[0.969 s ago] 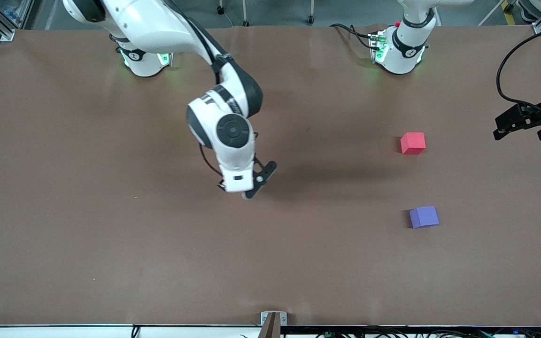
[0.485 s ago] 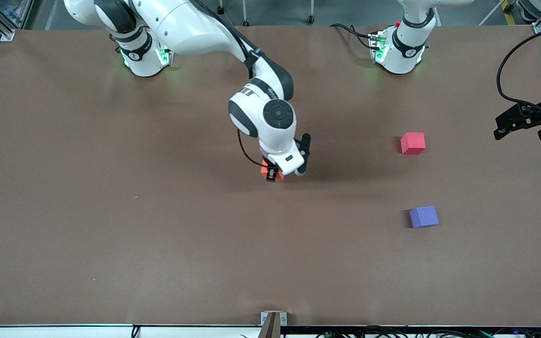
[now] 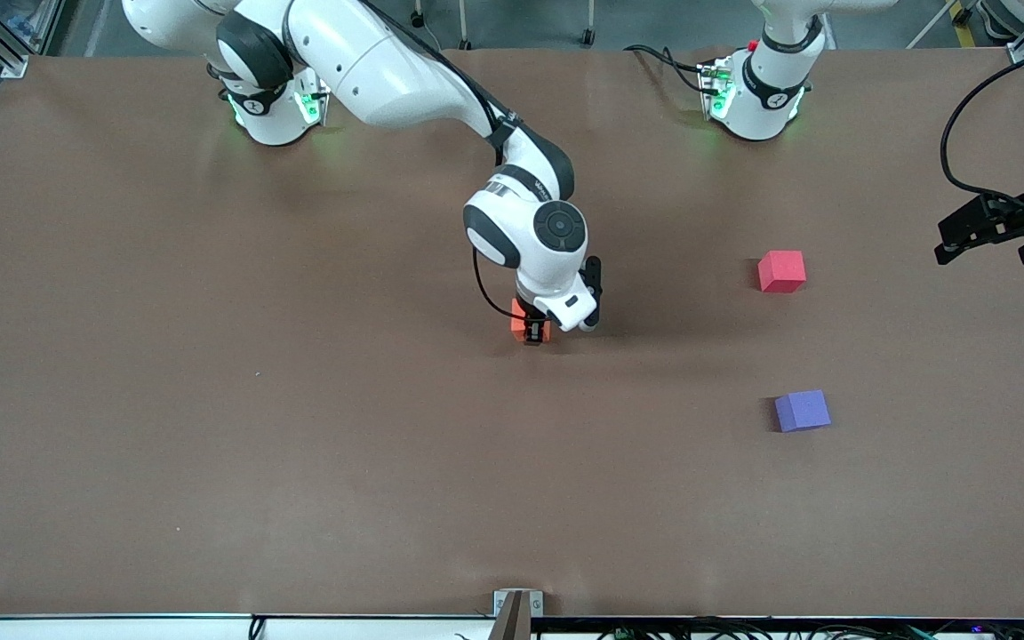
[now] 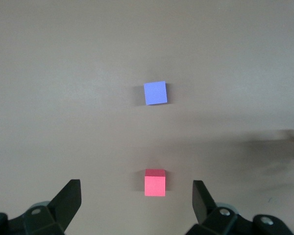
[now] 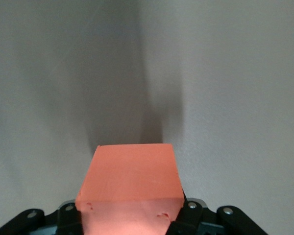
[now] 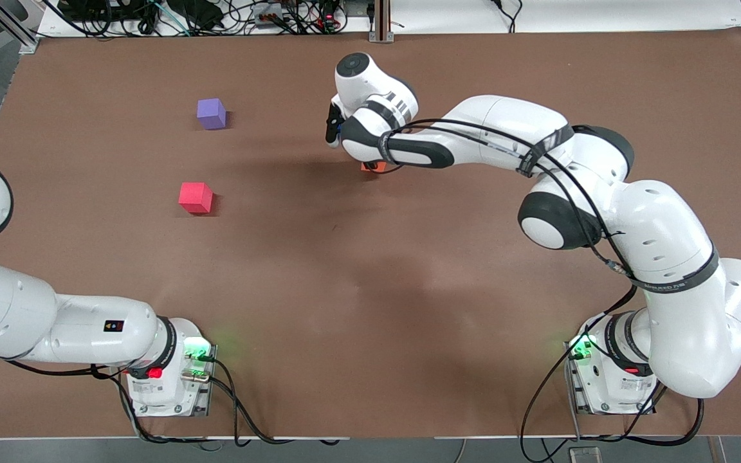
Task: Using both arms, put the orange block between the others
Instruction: 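Carry the orange cube with the right gripper to the table middle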
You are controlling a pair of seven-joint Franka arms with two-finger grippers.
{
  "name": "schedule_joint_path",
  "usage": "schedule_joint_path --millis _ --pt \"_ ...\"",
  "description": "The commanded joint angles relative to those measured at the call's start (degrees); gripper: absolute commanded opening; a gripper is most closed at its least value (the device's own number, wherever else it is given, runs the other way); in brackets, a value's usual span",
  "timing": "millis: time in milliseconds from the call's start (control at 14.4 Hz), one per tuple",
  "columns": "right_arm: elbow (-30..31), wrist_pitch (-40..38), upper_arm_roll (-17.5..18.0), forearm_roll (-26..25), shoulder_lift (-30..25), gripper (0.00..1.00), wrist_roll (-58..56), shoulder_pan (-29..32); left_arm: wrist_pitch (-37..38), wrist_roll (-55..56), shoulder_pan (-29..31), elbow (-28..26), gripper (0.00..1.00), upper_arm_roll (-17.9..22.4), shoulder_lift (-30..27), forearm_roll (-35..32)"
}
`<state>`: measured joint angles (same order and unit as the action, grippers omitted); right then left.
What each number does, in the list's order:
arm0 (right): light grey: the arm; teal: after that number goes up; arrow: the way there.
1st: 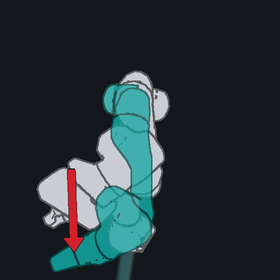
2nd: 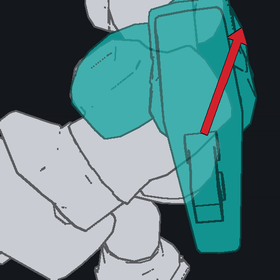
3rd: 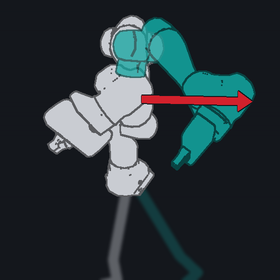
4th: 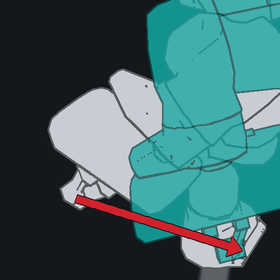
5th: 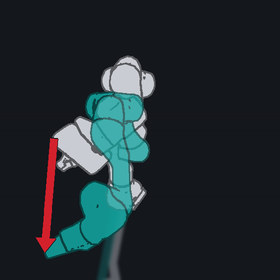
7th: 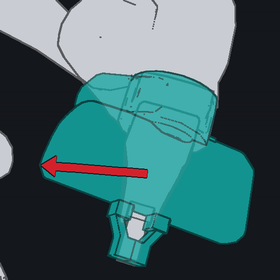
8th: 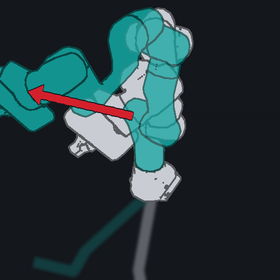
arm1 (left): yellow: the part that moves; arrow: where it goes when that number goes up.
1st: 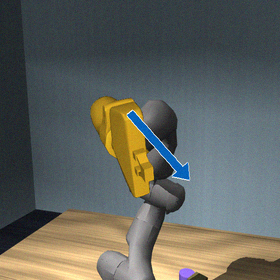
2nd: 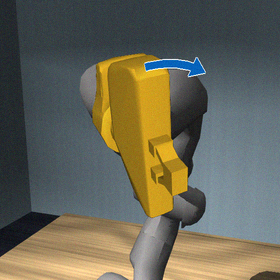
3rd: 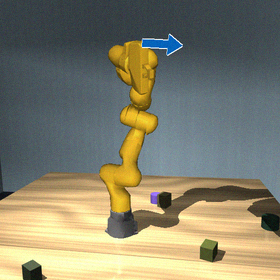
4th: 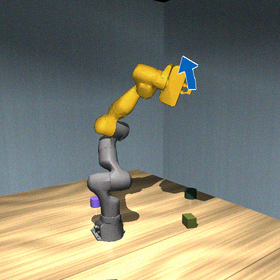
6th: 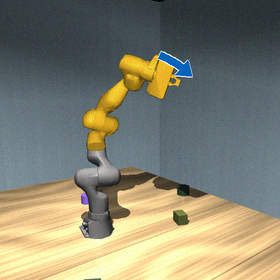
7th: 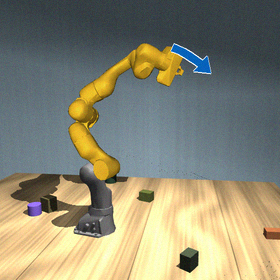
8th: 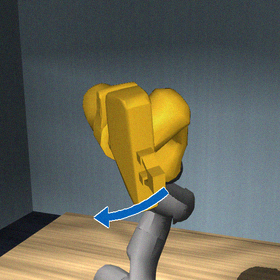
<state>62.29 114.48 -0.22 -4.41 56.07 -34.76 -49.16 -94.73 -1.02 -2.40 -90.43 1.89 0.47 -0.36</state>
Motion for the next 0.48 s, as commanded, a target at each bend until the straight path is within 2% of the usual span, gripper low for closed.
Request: schedule_joint_path --millis 0,69,138,208,277,415 --pt "-2.3 0.3 -0.1 -1.2 1.8 0.47 -0.4 -1.0 -0.6 -1.8 0.6 -1.6 1.0 -0.3 -1.4 0.1" --pt "-2.3 0.8 -0.1 -1.2 2.2 0.47 -0.1 -1.1 -0.5 -1.8 0.6 -1.6 1.0 -0.4 -1.4 0.2" --pt "-2.3 1.4 -0.1 -1.1 2.4 0.52 0.0 -1.1 -0.3 -1.7 0.6 -1.6 1.0 -0.4 -1.4 0.2" --pt "-2.3 1.6 -0.1 -1.1 2.4 0.89 0.7 -1.1 -0.1 -1.7 0.6 -1.6 1.0 -0.4 -1.5 0.2" --pt "-2.3 1.4 -0.1 -1.1 2.3 1.0 2.3 -1.2 0.8 -1.8 0.6 -1.5 1.0 -0.4 -1.6 0.3" --pt "-2.2 0.7 -0.1 -1.2 1.4 1.0 3.0 -1.1 1.9 -1.3 0.6 -1.6 1.0 -0.3 -1.4 0.3"
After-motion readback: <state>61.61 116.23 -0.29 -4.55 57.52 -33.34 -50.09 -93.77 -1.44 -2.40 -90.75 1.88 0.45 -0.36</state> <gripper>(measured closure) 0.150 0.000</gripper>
